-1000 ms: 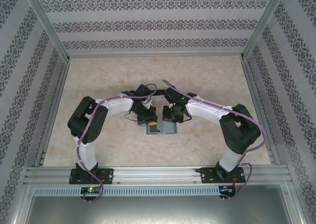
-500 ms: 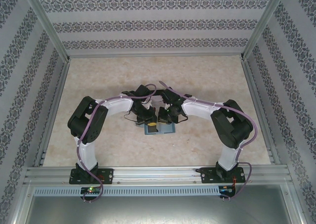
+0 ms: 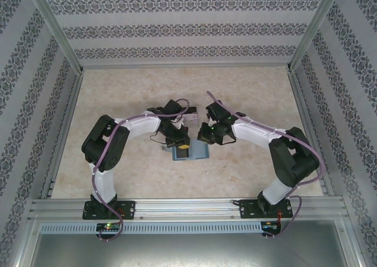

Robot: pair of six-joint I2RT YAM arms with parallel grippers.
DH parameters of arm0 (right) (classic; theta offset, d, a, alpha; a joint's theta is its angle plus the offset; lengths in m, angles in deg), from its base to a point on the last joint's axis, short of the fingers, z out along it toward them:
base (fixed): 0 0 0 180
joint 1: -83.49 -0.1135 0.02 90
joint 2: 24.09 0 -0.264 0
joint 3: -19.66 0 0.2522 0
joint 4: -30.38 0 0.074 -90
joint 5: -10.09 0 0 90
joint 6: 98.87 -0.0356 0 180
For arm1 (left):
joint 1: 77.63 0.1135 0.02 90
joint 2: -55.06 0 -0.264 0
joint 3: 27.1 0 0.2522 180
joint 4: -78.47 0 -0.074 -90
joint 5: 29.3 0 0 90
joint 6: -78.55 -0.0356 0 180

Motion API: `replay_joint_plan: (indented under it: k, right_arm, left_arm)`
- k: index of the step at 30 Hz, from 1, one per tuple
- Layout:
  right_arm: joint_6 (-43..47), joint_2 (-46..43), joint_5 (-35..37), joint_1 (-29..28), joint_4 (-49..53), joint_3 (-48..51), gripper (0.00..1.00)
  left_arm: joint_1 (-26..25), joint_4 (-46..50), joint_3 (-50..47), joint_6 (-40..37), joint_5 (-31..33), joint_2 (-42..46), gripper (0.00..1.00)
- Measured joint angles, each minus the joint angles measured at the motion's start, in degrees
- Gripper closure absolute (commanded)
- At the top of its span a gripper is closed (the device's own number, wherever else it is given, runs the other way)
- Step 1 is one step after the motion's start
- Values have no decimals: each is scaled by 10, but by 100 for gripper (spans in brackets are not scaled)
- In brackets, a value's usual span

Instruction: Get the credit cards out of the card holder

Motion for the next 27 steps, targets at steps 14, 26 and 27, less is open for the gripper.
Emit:
replay_joint_plan:
  k: [14, 26, 27]
  right_arm:
    - [4, -50, 9, 31, 19, 30, 87]
    - [4, -50, 9, 31, 21, 34, 87]
    - [4, -50, 9, 31, 21, 36, 87]
  left_arm:
    - [-20, 0, 33, 0, -6, -45, 100]
    - [-26, -1, 46, 0, -14, -67, 100]
    - [-26, 0, 49, 0, -15, -69, 100]
